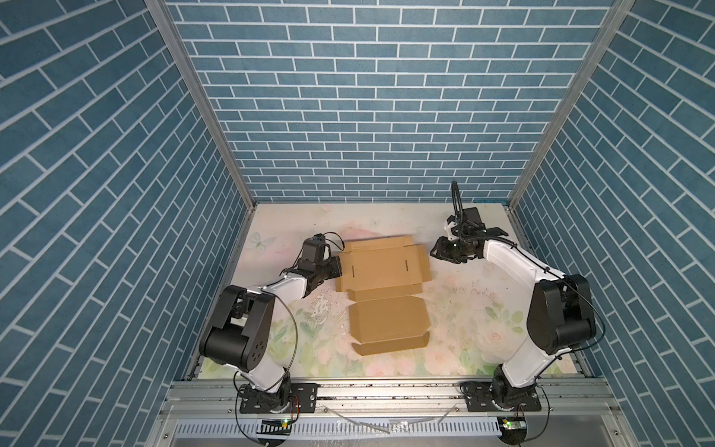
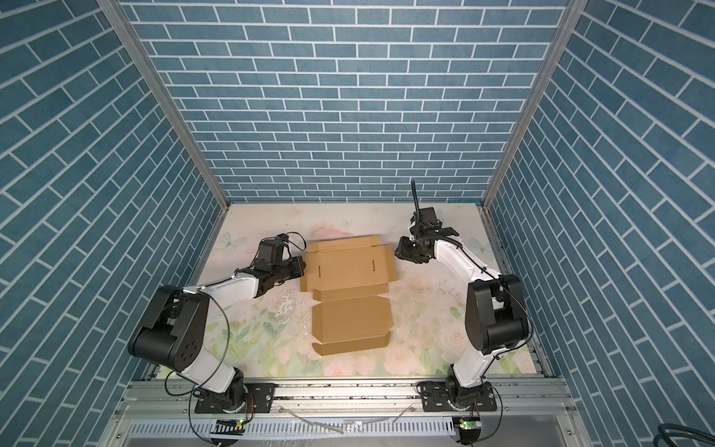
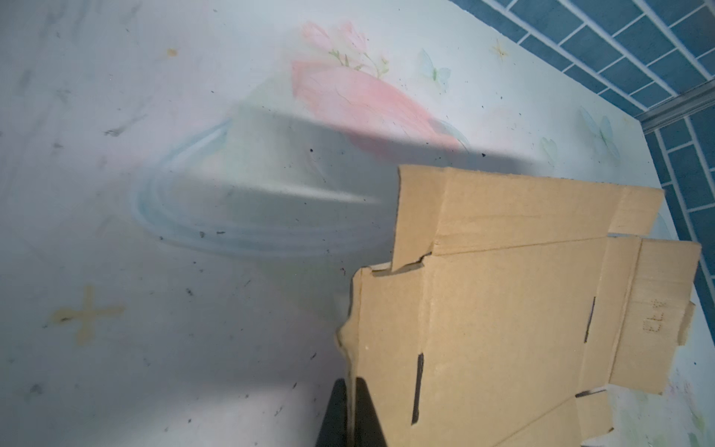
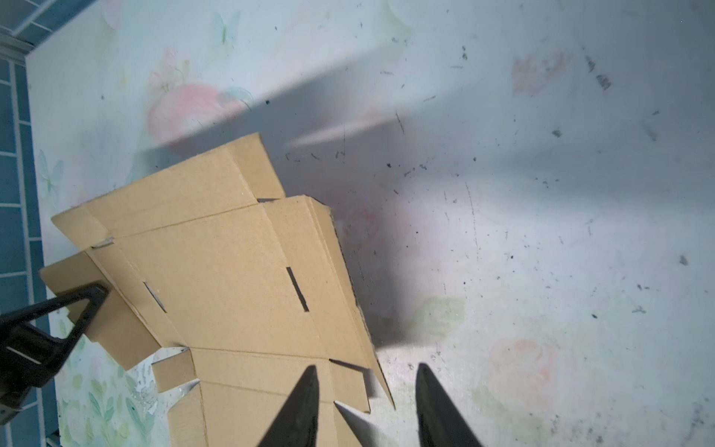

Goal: Fold the paper box

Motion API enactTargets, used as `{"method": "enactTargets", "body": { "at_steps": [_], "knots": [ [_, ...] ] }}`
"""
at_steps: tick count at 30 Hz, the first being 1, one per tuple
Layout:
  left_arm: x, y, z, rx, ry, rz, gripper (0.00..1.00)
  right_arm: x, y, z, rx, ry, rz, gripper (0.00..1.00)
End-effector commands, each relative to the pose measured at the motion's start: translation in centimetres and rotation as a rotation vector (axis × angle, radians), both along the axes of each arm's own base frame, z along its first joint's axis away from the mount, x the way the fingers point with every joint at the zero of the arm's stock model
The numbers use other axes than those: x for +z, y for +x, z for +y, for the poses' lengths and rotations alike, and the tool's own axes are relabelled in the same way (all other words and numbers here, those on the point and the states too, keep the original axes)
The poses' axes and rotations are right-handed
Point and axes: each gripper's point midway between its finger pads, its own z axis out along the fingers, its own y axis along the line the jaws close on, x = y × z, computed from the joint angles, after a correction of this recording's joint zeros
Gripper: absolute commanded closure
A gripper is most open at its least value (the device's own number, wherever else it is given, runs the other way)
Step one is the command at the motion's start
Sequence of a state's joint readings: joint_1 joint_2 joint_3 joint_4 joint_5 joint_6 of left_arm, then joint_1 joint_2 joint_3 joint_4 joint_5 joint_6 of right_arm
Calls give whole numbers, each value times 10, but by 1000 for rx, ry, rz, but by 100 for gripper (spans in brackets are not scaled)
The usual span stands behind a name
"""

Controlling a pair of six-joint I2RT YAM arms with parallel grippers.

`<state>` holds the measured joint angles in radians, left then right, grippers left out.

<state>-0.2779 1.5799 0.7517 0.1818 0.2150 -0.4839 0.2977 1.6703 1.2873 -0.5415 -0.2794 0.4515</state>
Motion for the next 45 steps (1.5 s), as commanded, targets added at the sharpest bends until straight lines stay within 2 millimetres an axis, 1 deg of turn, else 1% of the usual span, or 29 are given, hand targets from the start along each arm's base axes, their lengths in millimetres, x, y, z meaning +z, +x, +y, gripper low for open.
{"method": "enactTargets", "body": {
  "at_steps": [1, 2, 3, 4, 7, 11, 15, 20, 24, 26, 30, 32, 34, 36, 39, 45],
  "knots": [
    [17, 10, 9, 77, -15, -101, 100, 42, 9, -6, -100, 34, -62, 57],
    [21, 11, 10, 88, -18, -119, 100, 46, 9, -5, -110, 46, -65, 57],
    [19, 8, 12, 100, -15, -122, 100, 52, 10, -4, -120, 63, -72, 57],
    [20, 7, 13, 111, -12, -136, 100, 57, 10, -4, -133, 76, -79, 57],
    [27, 5, 17, 145, 2, -176, 100, 67, 10, -2, -168, 109, -88, 56],
    [35, 0, 22, 192, 17, -225, 100, 67, 9, 8, -208, 134, -74, 54],
    [41, -8, 26, 237, 40, -272, 100, 65, 9, 27, -263, 191, -68, 49],
    [44, -19, 29, 266, 85, -322, 100, 62, 14, 56, -347, 325, -56, 44],
    [41, -27, 25, 266, 129, -356, 100, 56, 16, 78, -414, 400, -9, 39],
    [42, -31, 20, 259, 147, -377, 100, 54, 18, 85, -451, 432, 15, 37],
    [42, -37, 13, 251, 181, -418, 100, 52, 22, 92, -536, 463, 44, 33],
    [43, -38, 8, 244, 171, -427, 100, 53, 21, 97, -564, 479, 68, 33],
    [46, -39, 4, 237, 182, -443, 100, 53, 25, 97, -614, 482, 72, 31],
    [49, -41, 0, 232, 200, -463, 100, 53, 26, 103, -641, 500, 91, 30],
    [51, -44, -1, 237, 210, -479, 100, 53, 29, 113, -662, 511, 117, 29],
    [47, -49, -4, 253, 201, -500, 100, 61, 37, 129, -675, 534, 121, 29]
  ]
}}
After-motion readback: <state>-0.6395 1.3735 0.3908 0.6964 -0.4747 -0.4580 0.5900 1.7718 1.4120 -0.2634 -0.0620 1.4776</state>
